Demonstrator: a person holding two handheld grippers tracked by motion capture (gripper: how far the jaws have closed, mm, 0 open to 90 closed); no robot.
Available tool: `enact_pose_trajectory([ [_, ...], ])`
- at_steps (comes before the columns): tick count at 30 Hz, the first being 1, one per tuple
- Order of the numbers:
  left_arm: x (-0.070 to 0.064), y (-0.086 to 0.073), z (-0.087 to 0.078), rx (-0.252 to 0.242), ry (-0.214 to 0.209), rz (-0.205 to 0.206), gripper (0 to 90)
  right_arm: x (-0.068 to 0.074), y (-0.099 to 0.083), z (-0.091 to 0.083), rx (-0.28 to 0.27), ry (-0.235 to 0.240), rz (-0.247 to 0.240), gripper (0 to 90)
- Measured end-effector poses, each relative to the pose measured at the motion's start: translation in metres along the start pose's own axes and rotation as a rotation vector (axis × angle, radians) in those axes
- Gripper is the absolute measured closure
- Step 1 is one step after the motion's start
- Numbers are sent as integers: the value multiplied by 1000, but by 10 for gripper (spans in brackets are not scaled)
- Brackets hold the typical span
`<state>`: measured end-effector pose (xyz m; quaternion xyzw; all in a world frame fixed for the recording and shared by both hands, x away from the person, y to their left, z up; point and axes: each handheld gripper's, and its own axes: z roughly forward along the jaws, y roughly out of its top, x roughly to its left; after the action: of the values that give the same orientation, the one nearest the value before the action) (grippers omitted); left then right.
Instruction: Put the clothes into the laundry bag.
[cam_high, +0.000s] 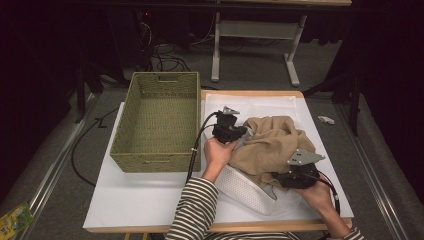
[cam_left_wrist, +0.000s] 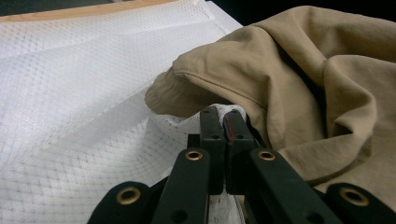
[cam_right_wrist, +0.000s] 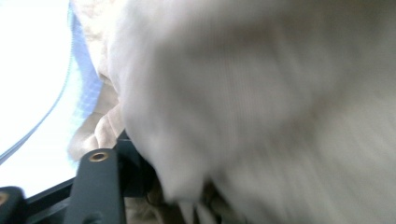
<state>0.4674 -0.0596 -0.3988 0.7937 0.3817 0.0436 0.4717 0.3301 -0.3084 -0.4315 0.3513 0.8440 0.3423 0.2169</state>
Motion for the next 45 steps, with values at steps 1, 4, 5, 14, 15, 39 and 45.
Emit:
enact_pose_trajectory([
  [1,0,0,0,-2,2,-1,890,0,-1,-3,-8,0,-1,345],
  [4,1,-1,0,-1,4,-3,890,1,-5,-12,-27,5,9,326],
  [5,2,-1,0,0,6,-3,890,1,-6,-15,-33,7,21,321],
  [14,4,-3,1,11,9,-5,890,6,-13,-49,-124,12,18,353],
  [15,4,-3,1,12,9,-5,890,6,-12,-54,-143,10,17,365],
  [39,9,-10,-1,16,10,-12,890,-3,32,-87,-314,28,24,470],
  [45,8,-10,0,6,11,-15,890,-3,15,-99,-311,52,24,532],
])
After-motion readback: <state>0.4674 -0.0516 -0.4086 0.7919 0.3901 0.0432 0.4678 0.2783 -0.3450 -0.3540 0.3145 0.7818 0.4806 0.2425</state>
